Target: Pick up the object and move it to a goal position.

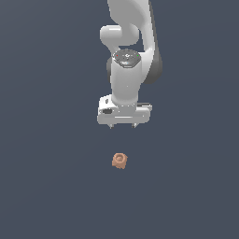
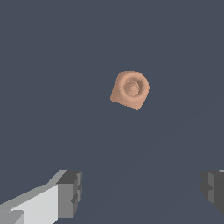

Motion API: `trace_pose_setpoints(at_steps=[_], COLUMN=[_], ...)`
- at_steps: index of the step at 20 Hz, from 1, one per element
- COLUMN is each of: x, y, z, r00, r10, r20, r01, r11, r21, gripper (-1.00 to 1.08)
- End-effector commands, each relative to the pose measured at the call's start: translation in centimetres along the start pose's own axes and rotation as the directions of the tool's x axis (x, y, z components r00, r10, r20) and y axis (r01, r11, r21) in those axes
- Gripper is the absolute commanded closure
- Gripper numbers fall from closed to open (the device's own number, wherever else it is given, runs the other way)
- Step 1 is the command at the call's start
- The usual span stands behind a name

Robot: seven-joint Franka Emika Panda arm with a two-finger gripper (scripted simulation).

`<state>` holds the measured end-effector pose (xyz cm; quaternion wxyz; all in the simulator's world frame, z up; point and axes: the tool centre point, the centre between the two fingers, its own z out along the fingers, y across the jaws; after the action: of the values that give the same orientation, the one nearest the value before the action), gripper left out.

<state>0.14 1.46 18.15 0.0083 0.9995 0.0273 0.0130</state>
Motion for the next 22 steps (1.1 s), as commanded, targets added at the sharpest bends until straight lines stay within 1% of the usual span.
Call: trace_pose_setpoints(at_steps=[1, 4, 10, 17, 22], x=[0.0, 0.1, 0.7, 0.7, 1.4], y=[0.0, -0.1, -0.3, -0.3, -0.2], z=[0.0, -0.2, -0.8, -0.8, -0.2], r00=[1.0, 1.0, 0.999, 0.999, 1.0], r10=[0.0, -0.008, -0.043, -0.04, -0.011], r20=[0.0, -0.005, -0.025, -0.024, -0.021], r01=[0.0, 0.008, 0.043, 0.04, 0.011], r11=[1.0, 1.0, 0.999, 0.999, 1.0], r21=[0.0, -0.005, -0.029, -0.028, -0.024], gripper=[-0.92, -0.92, -0.92, -0.92, -0.92])
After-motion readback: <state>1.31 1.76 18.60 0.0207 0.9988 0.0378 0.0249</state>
